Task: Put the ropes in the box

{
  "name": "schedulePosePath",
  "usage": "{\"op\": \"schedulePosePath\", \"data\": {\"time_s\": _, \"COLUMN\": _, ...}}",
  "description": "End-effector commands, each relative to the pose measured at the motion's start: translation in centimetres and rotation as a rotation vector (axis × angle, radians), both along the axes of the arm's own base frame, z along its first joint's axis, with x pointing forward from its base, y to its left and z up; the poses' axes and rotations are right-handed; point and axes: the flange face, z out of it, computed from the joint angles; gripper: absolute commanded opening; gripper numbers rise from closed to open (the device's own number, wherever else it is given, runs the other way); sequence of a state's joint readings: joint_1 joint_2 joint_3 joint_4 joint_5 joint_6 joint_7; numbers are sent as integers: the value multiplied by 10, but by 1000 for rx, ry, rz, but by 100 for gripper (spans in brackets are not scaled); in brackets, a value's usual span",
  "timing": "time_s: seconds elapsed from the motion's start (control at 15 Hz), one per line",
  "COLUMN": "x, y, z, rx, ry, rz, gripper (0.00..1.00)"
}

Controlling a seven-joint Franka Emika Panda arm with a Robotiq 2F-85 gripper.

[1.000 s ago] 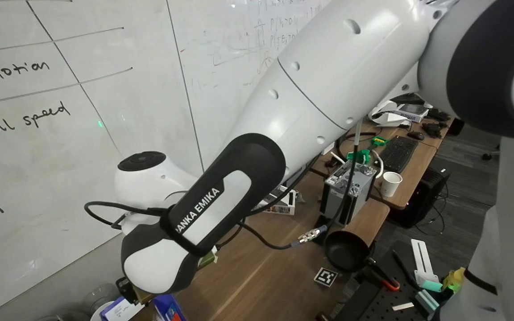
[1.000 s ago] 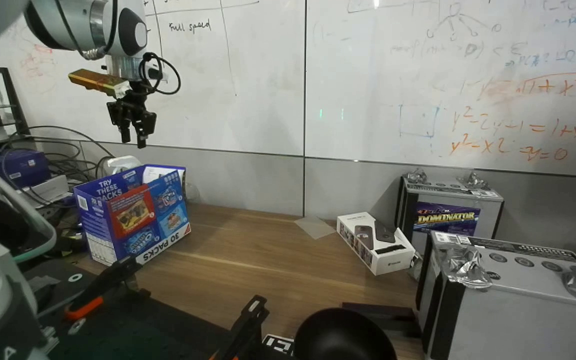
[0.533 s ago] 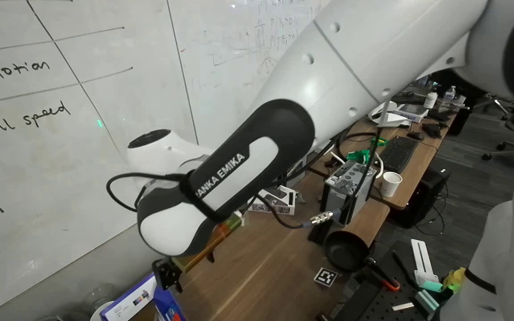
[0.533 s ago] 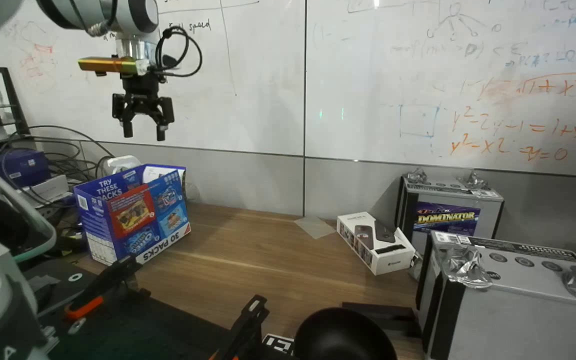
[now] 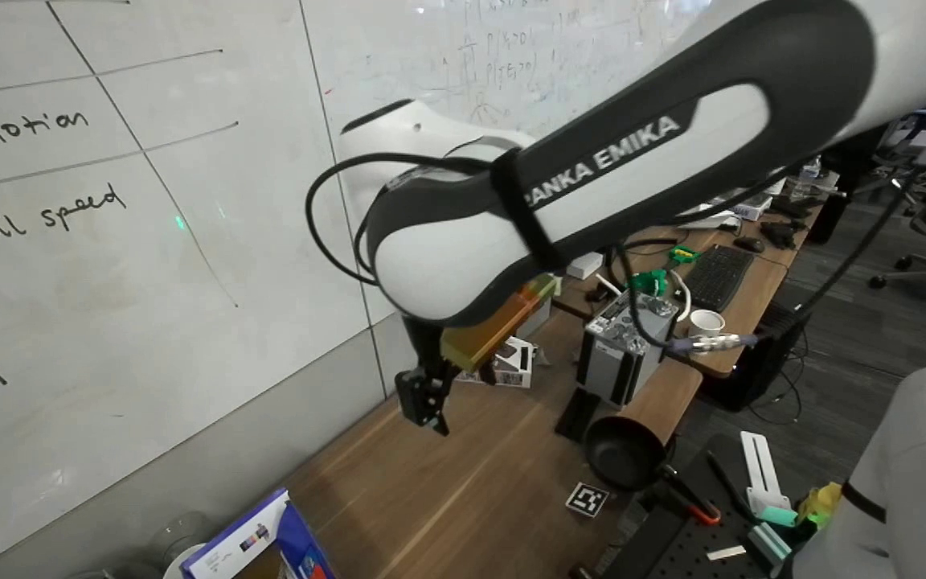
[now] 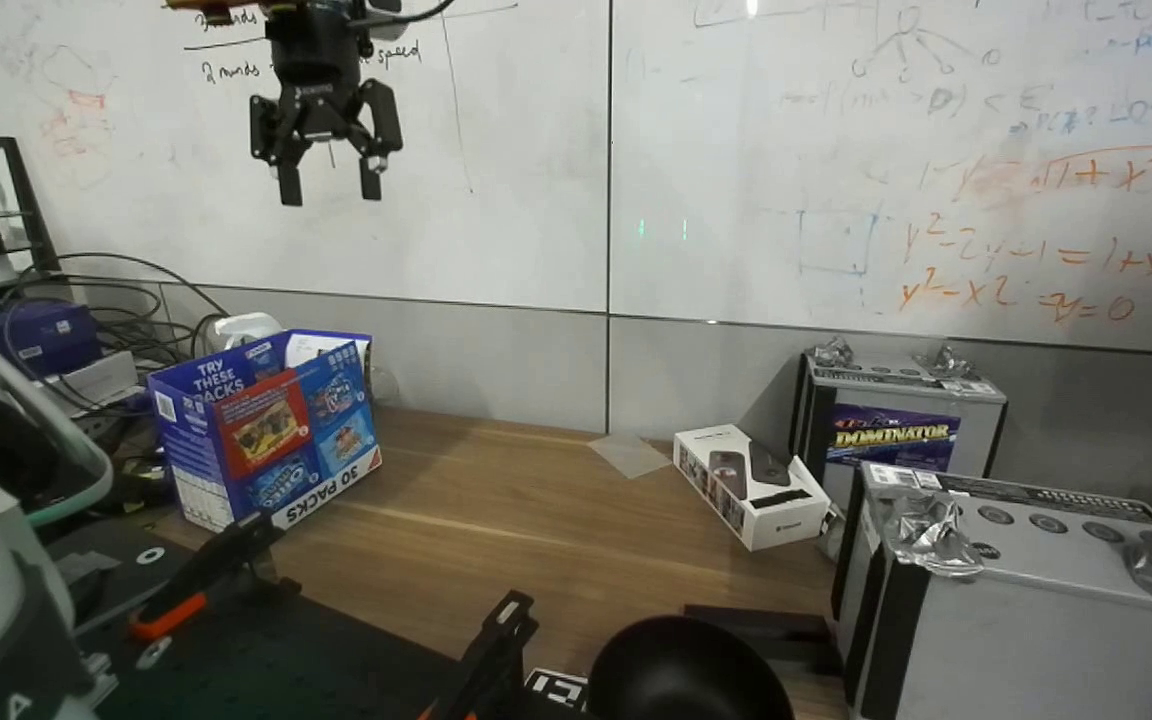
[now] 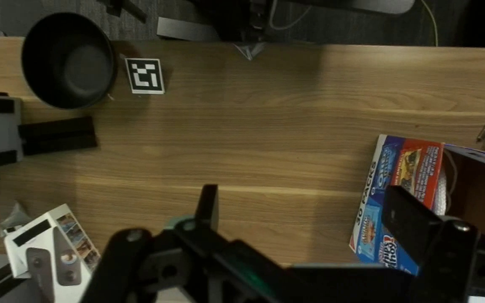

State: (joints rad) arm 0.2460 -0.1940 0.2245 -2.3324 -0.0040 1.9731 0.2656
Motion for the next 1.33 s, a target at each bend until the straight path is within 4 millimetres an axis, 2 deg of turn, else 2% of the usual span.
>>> {"op": "schedulePosePath", "data": {"time_s": 0.0, "x": -38, "y": -47, "z": 39, "rx": 6, "ry": -154, "rz": -38, "gripper": 100}}
{"op": "schedulePosePath", "data": {"time_s": 0.2, "x": -64, "y": -81, "z": 64, "rx": 27, "ry": -228, "rz": -45, "gripper": 100}}
{"op": "schedulePosePath", "data": {"time_s": 0.47, "x": -107, "y": -135, "z": 103, "rx": 124, "ry": -204, "rz": -1, "gripper": 100}}
{"op": "schedulePosePath", "data": {"time_s": 0.67, "x": -125, "y": -166, "z": 123, "rx": 143, "ry": -178, "rz": -18, "gripper": 100}}
{"op": "schedulePosePath", "data": {"time_s": 0.93, "x": -142, "y": -188, "z": 136, "rx": 166, "ry": -172, "rz": -35, "gripper": 100}}
{"op": "schedulePosePath", "data": {"time_s": 1.13, "x": -148, "y": -195, "z": 136, "rx": 166, "ry": -168, "rz": -50, "gripper": 100}}
{"op": "schedulePosePath", "data": {"time_s": 1.2, "x": -139, "y": -189, "z": 134, "rx": 148, "ry": -161, "rz": -53, "gripper": 100}}
{"op": "schedulePosePath", "data": {"time_s": 1.27, "x": -140, "y": -190, "z": 133, "rx": 147, "ry": -160, "rz": -56, "gripper": 100}}
